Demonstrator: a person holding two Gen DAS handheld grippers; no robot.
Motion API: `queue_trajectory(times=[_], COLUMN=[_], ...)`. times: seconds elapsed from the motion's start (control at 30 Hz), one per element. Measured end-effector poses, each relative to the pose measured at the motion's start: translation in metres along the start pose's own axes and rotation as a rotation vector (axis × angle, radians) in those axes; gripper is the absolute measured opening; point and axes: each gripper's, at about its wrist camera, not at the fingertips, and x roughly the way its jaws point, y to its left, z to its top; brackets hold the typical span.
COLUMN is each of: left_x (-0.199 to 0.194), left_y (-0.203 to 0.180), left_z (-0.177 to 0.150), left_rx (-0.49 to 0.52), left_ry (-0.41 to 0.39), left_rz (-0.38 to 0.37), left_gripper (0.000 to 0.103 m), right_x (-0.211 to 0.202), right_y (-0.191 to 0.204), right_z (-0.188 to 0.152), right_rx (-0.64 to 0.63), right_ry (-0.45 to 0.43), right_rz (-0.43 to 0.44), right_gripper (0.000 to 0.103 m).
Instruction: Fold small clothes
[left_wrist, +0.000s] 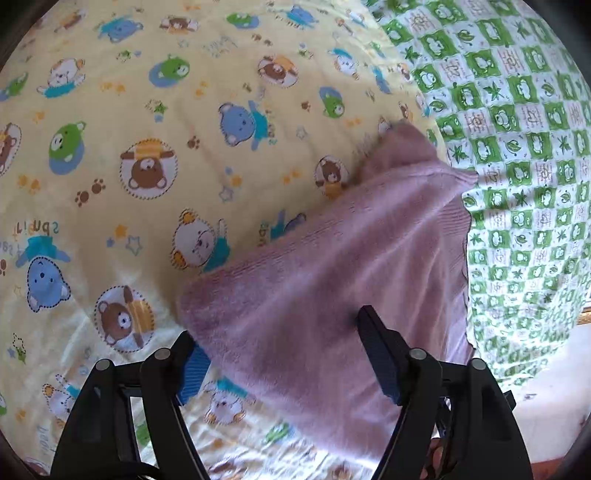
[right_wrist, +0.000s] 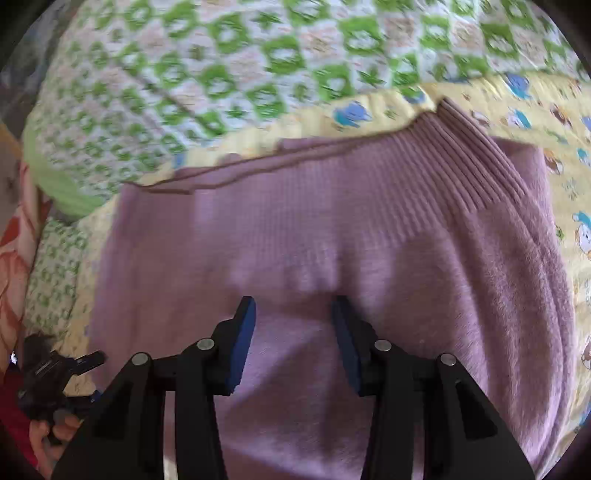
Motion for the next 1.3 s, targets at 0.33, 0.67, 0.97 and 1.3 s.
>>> queue_trajectory(times=[0.33, 0.67, 0.97, 1.3], left_x=[-0.028, -0.013, 0.078, 0.068], left_y=[-0.088, -0.215, -0.205, -0.216], left_z=[-0.02, -0.162, -0.21, -0.205], left_rx=[0.384, 0.954, 1.083, 1.076], left_ry=[-0.08, 0.052, 0.226, 0.223], left_rz=[-0.057, -0.265, -0.136, -0.151], left_gripper=[0.012, 0.009, 0.009, 0.009], right_x=[-0.002, -0.049, -0.06, -0.035], right_y=[-0.017, -0.049, -0.093, -0.059], right_z=[-0.002, 0.007, 0.001, 0.023], right_rx=[0.059, 0.191, 0.293, 0.183], right_ry=[-0.016, -0.094, -0.08, -0.044], right_rz=[0.092, 0.234, 0.305, 0.38], right_gripper=[0.045, 0.045, 0.045, 0.053])
